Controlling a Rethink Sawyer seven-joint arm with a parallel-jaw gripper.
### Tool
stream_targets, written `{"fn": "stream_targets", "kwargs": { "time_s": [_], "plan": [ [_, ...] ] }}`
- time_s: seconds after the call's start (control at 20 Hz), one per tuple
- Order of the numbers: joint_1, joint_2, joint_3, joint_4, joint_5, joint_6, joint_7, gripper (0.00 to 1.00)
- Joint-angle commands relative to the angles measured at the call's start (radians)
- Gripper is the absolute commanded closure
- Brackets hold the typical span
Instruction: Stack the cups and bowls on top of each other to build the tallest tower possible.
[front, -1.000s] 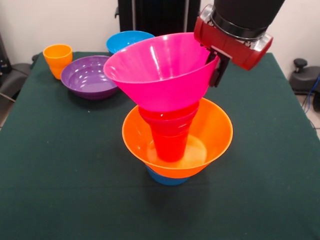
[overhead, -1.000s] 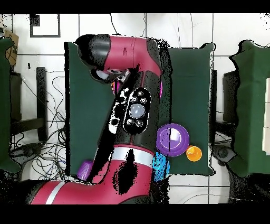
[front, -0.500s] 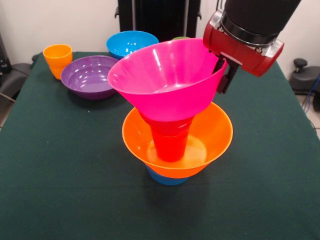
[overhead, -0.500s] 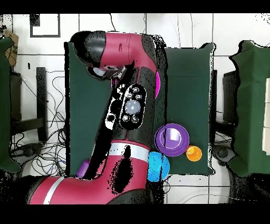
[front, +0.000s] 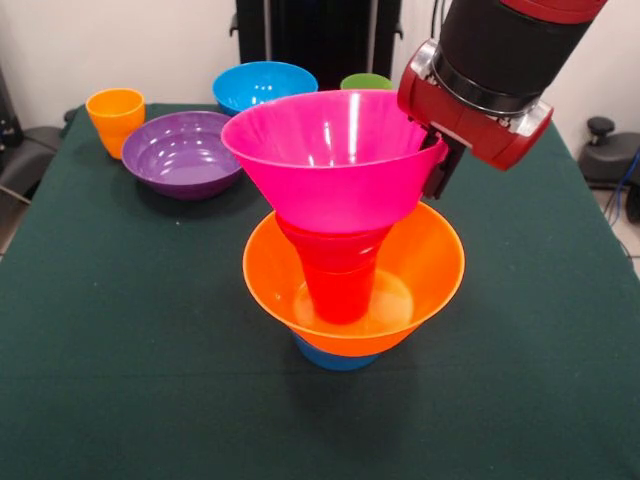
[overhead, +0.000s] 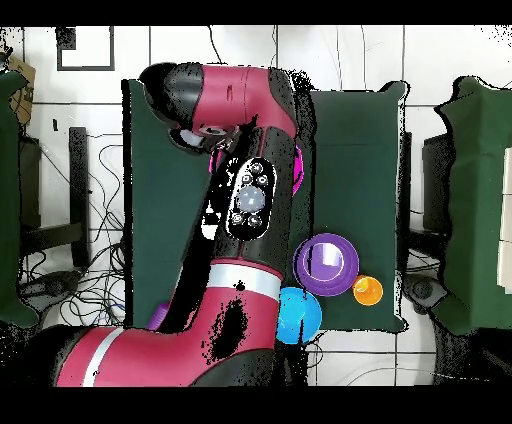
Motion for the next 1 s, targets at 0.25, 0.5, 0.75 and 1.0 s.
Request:
{"fn": "stream_targets", "kwargs": {
  "time_s": [0.25,0.5,0.75,1.0],
  "plan": [
    [0.004,0.018,0.043,0.033,-0.004,-0.034,0.132,1.00],
    [-0.024,0.078,0.043,-0.060,-0.001,-0.015,0.131,1.00],
    [-0.033,0.076,0.043,-0.080,0.012,0.021,0.121,1.00],
    [-0.048,0.050,0.043,-0.097,0.030,0.104,0.096,1.00]
  ]
}}
